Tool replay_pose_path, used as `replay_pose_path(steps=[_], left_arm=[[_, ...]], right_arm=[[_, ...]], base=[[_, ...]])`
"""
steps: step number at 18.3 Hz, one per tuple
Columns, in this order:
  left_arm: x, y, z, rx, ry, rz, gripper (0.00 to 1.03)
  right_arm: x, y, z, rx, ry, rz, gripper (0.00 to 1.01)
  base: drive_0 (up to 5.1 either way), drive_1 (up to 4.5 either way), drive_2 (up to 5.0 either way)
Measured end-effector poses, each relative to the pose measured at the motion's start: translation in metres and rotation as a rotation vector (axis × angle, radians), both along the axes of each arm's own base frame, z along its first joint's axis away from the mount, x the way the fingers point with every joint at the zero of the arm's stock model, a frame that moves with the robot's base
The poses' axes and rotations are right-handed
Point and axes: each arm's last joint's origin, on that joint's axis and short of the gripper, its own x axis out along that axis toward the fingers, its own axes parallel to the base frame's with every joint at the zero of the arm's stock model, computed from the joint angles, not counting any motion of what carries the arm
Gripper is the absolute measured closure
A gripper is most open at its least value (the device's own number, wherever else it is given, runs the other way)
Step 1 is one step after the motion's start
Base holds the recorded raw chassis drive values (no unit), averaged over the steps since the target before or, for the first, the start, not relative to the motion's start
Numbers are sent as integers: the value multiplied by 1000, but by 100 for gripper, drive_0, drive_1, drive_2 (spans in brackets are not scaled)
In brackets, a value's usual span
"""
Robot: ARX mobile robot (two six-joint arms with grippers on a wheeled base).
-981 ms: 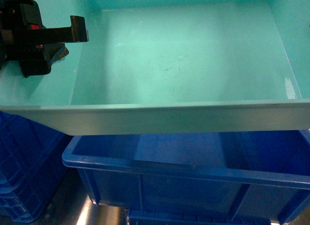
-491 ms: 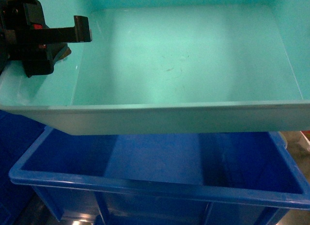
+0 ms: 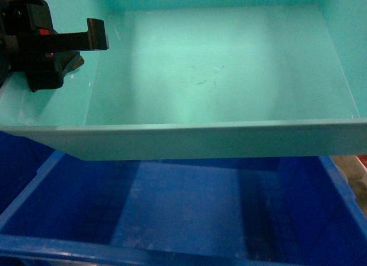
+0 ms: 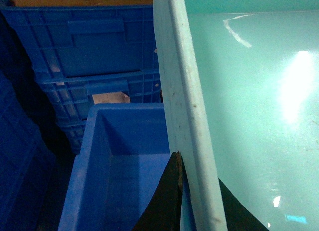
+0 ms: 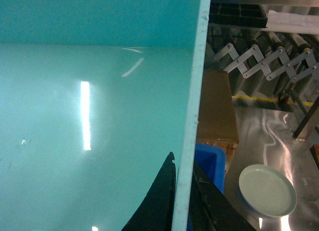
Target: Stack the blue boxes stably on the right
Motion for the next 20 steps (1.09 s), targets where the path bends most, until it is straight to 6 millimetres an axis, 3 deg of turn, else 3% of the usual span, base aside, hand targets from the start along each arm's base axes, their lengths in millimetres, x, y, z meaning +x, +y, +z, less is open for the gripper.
replay_pose_path(steps=[11, 20], left_arm=[[6, 1, -4, 4, 20, -1, 98], [45, 3, -54, 79, 292, -31, 98]], right_arm=[[2, 0, -1, -8, 5, 5, 94], [19, 9, -67, 53, 339, 4, 94]], base=[[0, 0, 0], [0, 0, 0]])
